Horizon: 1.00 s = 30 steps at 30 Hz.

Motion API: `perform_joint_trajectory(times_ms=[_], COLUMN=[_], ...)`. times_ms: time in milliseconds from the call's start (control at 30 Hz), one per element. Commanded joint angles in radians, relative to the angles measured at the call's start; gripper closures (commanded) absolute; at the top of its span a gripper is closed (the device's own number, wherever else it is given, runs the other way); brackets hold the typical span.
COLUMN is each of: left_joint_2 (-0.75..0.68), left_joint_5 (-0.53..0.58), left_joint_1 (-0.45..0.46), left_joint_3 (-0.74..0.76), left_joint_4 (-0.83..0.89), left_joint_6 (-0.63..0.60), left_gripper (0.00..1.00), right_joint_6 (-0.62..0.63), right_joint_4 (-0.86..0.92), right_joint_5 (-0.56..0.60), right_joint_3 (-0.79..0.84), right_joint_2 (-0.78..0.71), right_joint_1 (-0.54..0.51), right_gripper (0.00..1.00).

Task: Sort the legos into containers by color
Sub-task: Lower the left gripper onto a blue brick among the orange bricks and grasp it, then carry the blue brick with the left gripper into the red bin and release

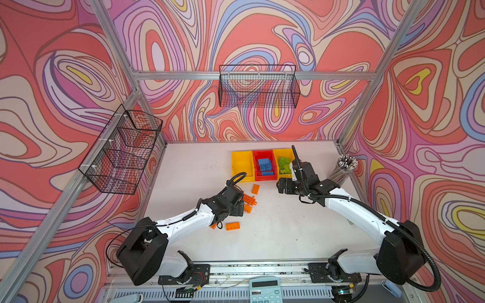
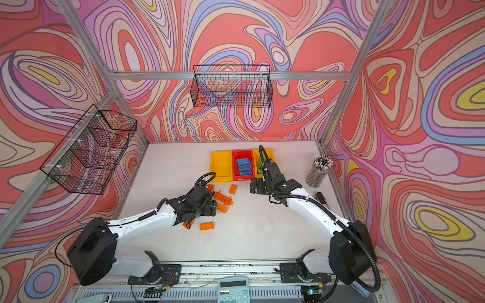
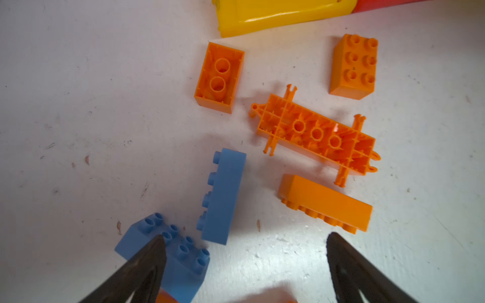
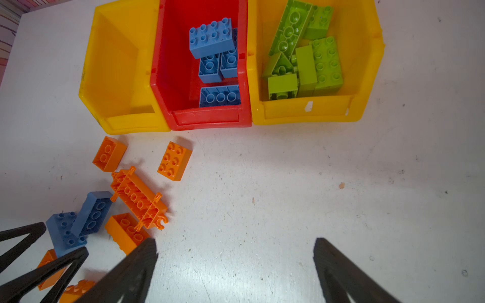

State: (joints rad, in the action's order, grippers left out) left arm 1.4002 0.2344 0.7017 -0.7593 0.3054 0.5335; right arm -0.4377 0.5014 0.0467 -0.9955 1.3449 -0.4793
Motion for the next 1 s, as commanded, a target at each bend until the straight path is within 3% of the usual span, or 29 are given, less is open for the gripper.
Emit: perform_joint_trajectory(times_ms=[0, 300, 400, 533, 633, 833, 967], left_joint_2=[0.041, 0.147, 0.183, 0.203, 0.212, 0.198, 0.176], left_joint_5=[-0.015, -0.053, -0.068, -0.073, -0.066, -0.051, -0.050], left_joint_1=[-0.026, -0.069, -0.076, -0.076, -0.076, -0.076, -0.076], left_joint_3=[-0.019, -0.066, -0.078, -0.084, -0.084, -0.115, -0.183], left_joint_4=[-0.015, -0.034, -0.025, -0.016, -0.009, 0.050, 0.096], left_joint_6=[-0.036, -0.076, -0.078, -0.068, -0.064, -0.066, -0.066], left_gripper=[0.10, 0.24, 0.34, 0.59, 0.67, 0.98, 0.99], right_joint_6=[0.004, 0.011, 0.007, 0.018, 0.016, 0.004, 0.013], right_joint_4=[0.003, 0.027, 0.020, 0.036, 0.038, 0.017, 0.027], right_joint_5=[0.014, 0.026, 0.031, 0.044, 0.053, 0.044, 0.040], right_joint_3=[0.023, 0.036, 0.052, 0.052, 0.060, 0.105, 0.108], right_joint_2=[-0.034, -0.073, -0.091, -0.097, -0.108, -0.148, -0.162], right_joint_1=[-0.005, -0.004, -0.004, -0.005, -0.005, -0.004, -0.005], right_gripper=[0.02, 0.02, 0.02, 0.02, 0.02, 0.02, 0.02])
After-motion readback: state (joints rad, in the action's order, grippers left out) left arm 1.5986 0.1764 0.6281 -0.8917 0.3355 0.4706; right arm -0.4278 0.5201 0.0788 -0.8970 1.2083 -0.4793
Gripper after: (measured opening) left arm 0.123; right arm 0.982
